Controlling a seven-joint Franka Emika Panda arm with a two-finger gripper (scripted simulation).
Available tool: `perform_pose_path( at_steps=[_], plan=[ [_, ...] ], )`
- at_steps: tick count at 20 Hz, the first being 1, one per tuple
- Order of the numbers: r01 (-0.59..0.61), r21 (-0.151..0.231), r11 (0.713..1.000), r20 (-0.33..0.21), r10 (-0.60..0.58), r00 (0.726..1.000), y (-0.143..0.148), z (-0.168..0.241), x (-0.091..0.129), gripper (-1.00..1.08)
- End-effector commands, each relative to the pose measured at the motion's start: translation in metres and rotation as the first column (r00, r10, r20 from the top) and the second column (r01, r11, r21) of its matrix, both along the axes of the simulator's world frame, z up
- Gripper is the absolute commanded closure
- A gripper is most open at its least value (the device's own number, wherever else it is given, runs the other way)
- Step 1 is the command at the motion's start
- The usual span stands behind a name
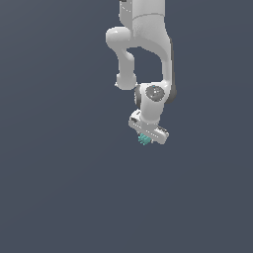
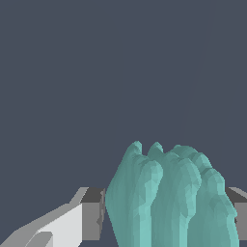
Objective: Pick up the object and move it to a goal position.
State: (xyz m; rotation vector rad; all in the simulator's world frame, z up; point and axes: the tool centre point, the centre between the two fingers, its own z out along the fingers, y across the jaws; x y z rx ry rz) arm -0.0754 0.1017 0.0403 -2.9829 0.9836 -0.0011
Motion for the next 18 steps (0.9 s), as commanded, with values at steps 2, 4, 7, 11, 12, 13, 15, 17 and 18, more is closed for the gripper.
perform_pose_path(
  at_steps=[2,4,7,11,12,13,15,17,18],
  plan=[
    [0.001,-0.001,1.0,-0.001,-0.001,1.0,-0.001,-0.001,0.0,1.08],
    [0.001,-0.001,1.0,-0.001,-0.001,1.0,-0.001,-0.001,0.0,1.08],
    [0.0,0.0,1.0,0.0,0.0,1.0,0.0,0.0,0.0,1.08],
    [0.0,0.0,1.0,0.0,0.0,1.0,0.0,0.004,0.0,1.08],
    [0.0,0.0,1.0,0.0,0.0,1.0,0.0,0.007,0.001,1.08],
    [0.0,0.0,1.0,0.0,0.0,1.0,0.001,0.01,0.001,1.08],
    [0.0,0.0,1.0,0.0,0.0,1.0,0.001,0.018,0.001,1.08],
    [0.0,0.0,1.0,0.0,0.0,1.0,0.002,0.028,0.002,1.08],
    [0.0,0.0,1.0,0.0,0.0,1.0,0.002,0.034,0.003,1.08]
  ],
)
